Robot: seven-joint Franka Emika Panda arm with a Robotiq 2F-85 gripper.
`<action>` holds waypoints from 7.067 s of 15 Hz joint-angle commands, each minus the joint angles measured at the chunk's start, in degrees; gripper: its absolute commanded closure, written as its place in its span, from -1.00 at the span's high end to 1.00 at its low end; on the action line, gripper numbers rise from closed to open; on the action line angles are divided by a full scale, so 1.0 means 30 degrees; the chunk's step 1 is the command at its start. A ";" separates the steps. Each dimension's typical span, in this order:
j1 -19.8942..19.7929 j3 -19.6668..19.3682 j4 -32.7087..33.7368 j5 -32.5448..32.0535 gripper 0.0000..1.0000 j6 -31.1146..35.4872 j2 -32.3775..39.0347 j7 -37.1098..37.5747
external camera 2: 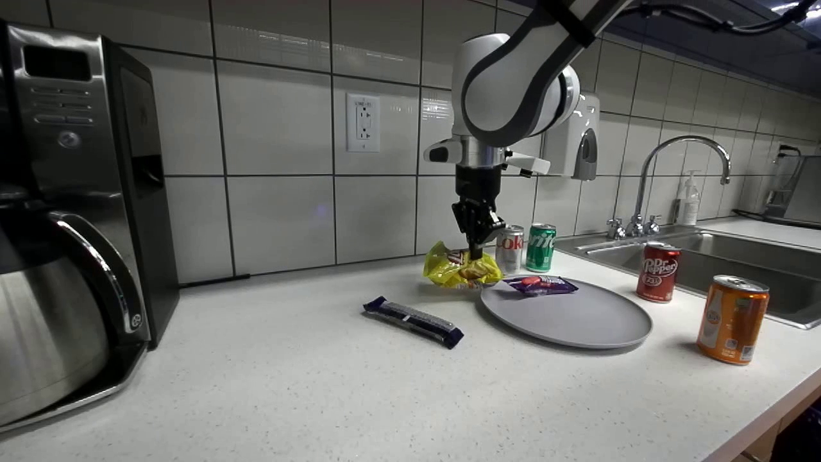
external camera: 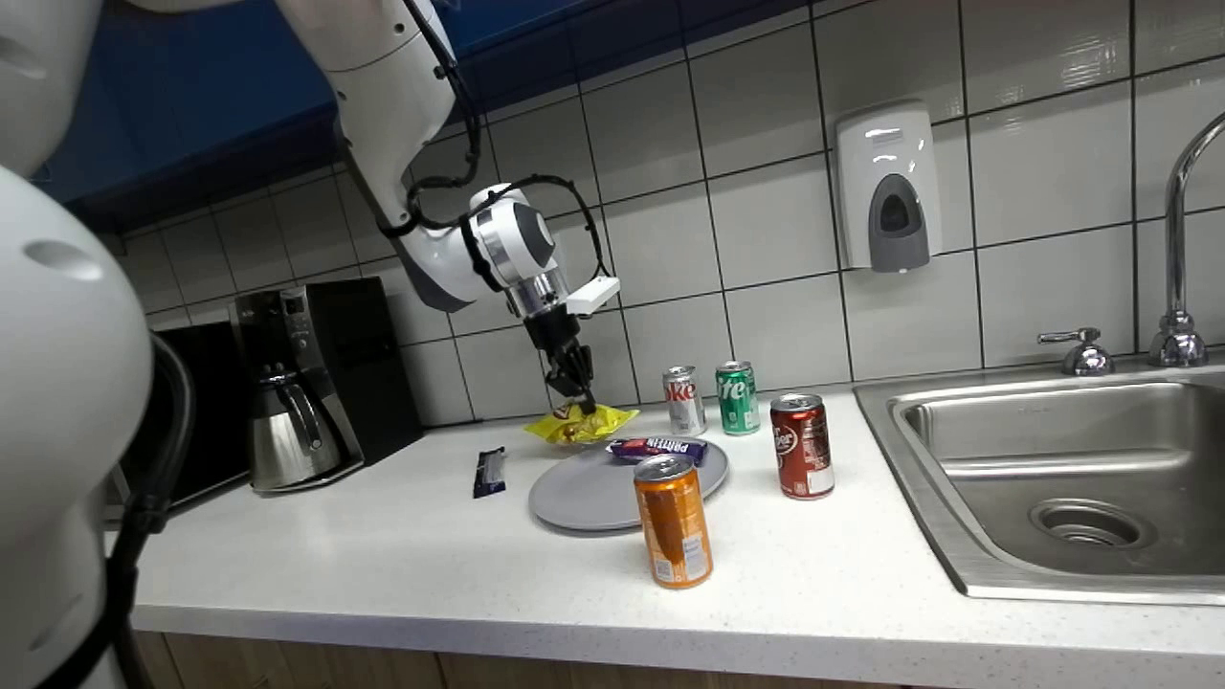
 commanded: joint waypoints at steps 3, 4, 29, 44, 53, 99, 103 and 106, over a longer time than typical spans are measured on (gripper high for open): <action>0.0044 0.0127 0.2283 -0.0400 -1.00 -0.0452 0.1533 -0.0581; 0.0070 0.0120 0.2509 -0.0411 -1.00 -0.0479 0.1732 -0.0610; 0.0356 0.0056 -0.0135 -0.0416 1.00 0.0595 -0.0044 0.1437; 0.0213 0.0007 -0.3850 -0.0531 1.00 0.1310 -0.2673 0.3732; -0.0222 -0.0336 -0.5011 -0.0483 1.00 0.1295 -0.3644 0.4489; -0.2620 -0.0480 -0.2331 0.1658 1.00 0.0505 -0.0281 0.1252; -0.2640 -0.0447 -0.2055 0.1670 1.00 0.0367 0.0094 0.1243; -0.2666 -0.0425 -0.1934 0.1683 1.00 0.0375 0.0262 0.1241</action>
